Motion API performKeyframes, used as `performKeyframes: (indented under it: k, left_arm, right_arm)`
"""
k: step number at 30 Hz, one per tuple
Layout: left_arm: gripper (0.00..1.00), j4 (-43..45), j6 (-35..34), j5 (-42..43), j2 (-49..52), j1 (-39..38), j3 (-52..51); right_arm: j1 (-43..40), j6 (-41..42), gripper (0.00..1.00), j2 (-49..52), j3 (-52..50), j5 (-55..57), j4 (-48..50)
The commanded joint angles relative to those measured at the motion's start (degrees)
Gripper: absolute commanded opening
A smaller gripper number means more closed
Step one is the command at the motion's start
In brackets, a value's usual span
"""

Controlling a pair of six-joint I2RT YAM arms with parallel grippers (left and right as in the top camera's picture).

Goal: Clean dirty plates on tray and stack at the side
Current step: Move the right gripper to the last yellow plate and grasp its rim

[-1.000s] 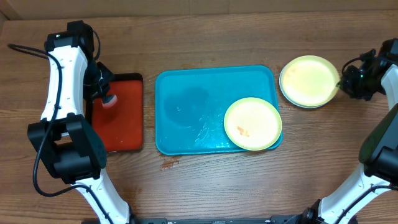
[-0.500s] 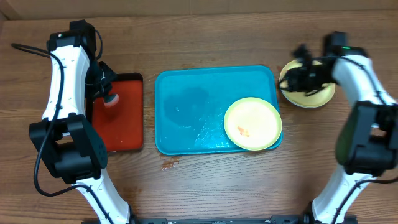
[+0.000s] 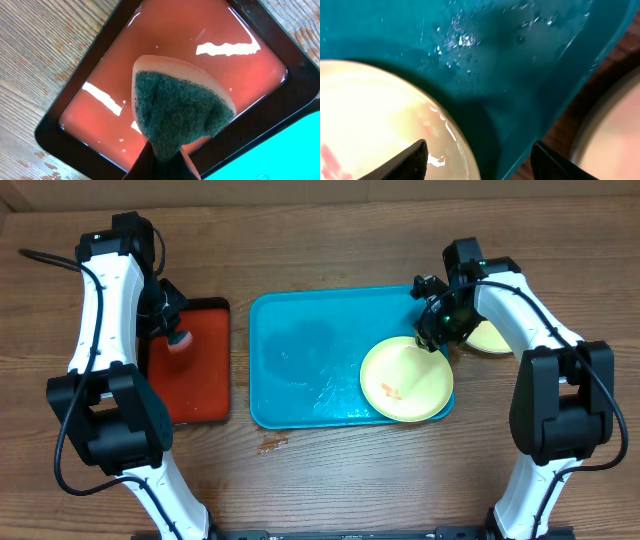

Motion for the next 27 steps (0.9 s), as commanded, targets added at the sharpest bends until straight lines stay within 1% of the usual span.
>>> performKeyframes:
  k: [1, 4, 7, 11, 14, 15, 17, 18, 19, 21, 22, 23, 24, 27]
  left_arm:
    - [0.04, 0.26, 1.14, 0.31, -0.55, -0.37, -0.2]
    - [0.04, 0.28, 1.14, 0.31, -0.55, -0.39, -0.2]
    - [0.04, 0.31, 1.14, 0.31, -0.55, -0.39, -0.2]
    - [0.04, 0.24, 1.14, 0.55, -0.55, -0.39, -0.2]
    - [0.04, 0.28, 1.14, 0.72, -0.55, -0.42, -0.2]
    - [0.04, 0.28, 1.14, 0.72, -0.55, -0.42, -0.2]
    - [0.04, 0.28, 1.11, 0.72, -0.55, -0.44, -0.2]
    - [0.04, 0.28, 1.09, 0.76, -0.55, -0.44, -0.2]
    - [0.04, 0.37, 1.11, 1.18, -0.55, -0.44, -0.2]
    - [0.04, 0.59, 1.14, 2.56, -0.55, -0.44, -0.2]
    - [0.04, 0.74, 1.16, 3.56, -0.55, -0.44, -0.2]
    - [0.04, 0.92, 1.2, 4.37, -0.55, -0.44, -0.2]
    - [0.04, 1.09, 1.57, 5.27, -0.55, -0.44, -0.2]
    - [0.04, 1.38, 3.5, 7.76, -0.55, -0.98, -0.2]
  right_arm:
    - [-0.17, -1.25, 0.67, -1.4, -1.62, -1.9, 0.15]
    - [-0.17, -1.27, 0.66, -1.38, -2.25, -3.15, 0.31]
    - [-0.17, -1.29, 0.63, -1.38, -2.47, -3.26, 0.5]
    - [-0.17, -1.27, 0.62, -1.36, -3.1, -3.28, 0.57]
    - [-0.17, -1.22, 0.58, -0.94, -4.96, -3.28, 2.12]
    - [-0.17, -1.2, 0.61, -0.83, -5.57, -3.3, 2.6]
    - [-0.17, -0.92, 0.61, -0.74, -6.38, -3.63, 2.89]
    - [-0.17, 0.0, 0.54, -0.74, -6.49, -4.5, 3.04]
    - [-0.17, 1.38, 0.41, -0.74, -6.49, -4.87, 3.54]
    - [-0.17, 4.55, 0.27, -0.74, -6.49, -4.87, 4.76]
    - [-0.17, 6.23, 0.18, -0.74, -6.49, -5.05, 5.51]
    - [-0.17, 7.58, 0.13, -0.74, -6.49, -5.35, 6.03]
    - [-0.17, 8.96, 0.09, -0.74, -6.49, -5.95, 6.49]
    - [-0.15, 12.24, 0.04, -0.74, -6.49, -7.93, 7.08]
